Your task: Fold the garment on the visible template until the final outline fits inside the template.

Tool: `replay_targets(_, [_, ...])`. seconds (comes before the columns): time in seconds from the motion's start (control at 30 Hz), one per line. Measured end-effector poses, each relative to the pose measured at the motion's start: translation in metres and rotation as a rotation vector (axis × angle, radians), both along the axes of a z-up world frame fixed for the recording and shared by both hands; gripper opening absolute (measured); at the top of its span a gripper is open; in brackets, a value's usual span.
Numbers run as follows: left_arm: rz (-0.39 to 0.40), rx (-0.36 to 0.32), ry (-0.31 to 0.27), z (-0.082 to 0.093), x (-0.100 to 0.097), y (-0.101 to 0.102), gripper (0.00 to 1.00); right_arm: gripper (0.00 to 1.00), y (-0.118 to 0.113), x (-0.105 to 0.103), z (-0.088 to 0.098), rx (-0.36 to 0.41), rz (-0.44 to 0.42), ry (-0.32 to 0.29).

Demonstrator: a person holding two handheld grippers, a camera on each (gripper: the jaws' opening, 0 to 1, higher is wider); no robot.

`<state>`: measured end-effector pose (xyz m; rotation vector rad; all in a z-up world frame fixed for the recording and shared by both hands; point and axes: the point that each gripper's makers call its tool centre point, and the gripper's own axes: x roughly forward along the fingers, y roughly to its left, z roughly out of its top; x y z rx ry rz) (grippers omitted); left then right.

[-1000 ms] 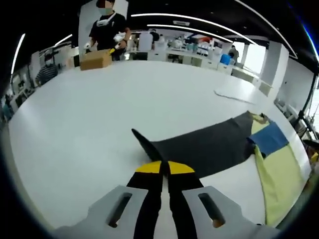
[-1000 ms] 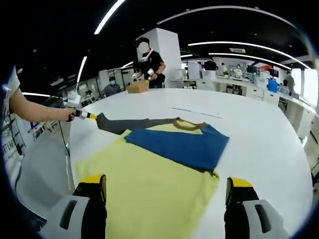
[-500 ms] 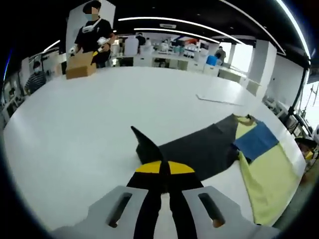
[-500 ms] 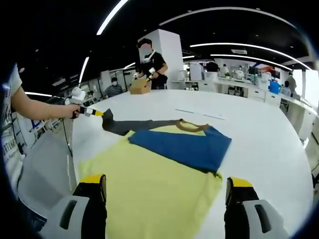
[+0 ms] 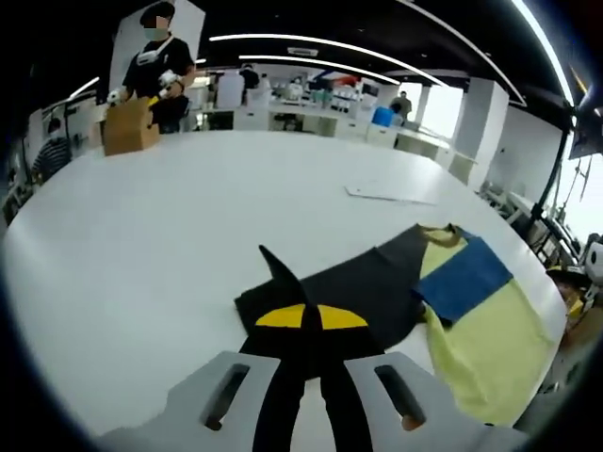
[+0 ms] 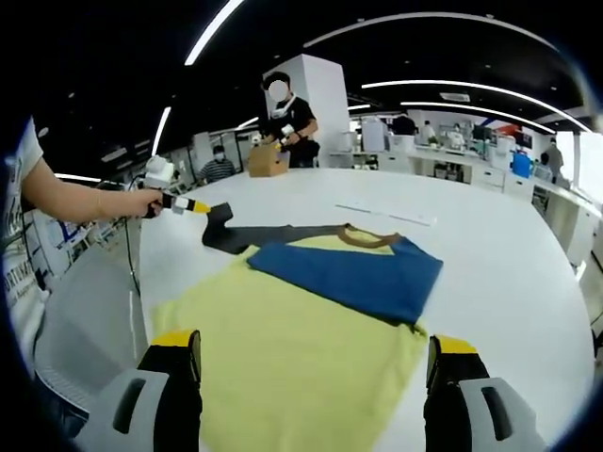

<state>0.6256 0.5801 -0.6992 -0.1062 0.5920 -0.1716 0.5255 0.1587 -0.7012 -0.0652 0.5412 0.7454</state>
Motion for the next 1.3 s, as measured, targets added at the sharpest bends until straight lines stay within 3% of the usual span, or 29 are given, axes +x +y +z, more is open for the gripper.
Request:
replay_targets(0.7, [-0.051, -0.041, -0.017, 0.011, 0.015, -0.04, 0.0, 0.99, 0.015, -0.008, -0.003, 0.009, 0.05, 0.013])
replay_targets(1.3, [-0.083, -0.07, -0.041, 0.02, 0.035, -0.077, 0.0, 0.99, 0.006, -0.008, -0.003, 0.004, 0.038, 0.001])
